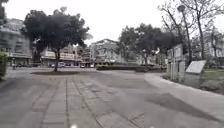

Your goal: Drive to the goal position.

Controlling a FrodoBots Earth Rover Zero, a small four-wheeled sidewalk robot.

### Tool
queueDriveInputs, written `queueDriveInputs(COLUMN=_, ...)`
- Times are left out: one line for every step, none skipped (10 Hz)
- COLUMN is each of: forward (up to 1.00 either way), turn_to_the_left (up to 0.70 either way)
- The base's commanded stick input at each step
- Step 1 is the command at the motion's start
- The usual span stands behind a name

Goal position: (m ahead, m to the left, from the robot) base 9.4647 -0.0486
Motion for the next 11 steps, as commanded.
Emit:
queueDriveInputs(forward=1.00, turn_to_the_left=0.00)
queueDriveInputs(forward=1.00, turn_to_the_left=0.00)
queueDriveInputs(forward=1.00, turn_to_the_left=0.00)
queueDriveInputs(forward=1.00, turn_to_the_left=0.00)
queueDriveInputs(forward=1.00, turn_to_the_left=0.00)
queueDriveInputs(forward=1.00, turn_to_the_left=0.00)
queueDriveInputs(forward=1.00, turn_to_the_left=0.00)
queueDriveInputs(forward=1.00, turn_to_the_left=0.00)
queueDriveInputs(forward=1.00, turn_to_the_left=0.00)
queueDriveInputs(forward=1.00, turn_to_the_left=0.00)
queueDriveInputs(forward=1.00, turn_to_the_left=0.00)
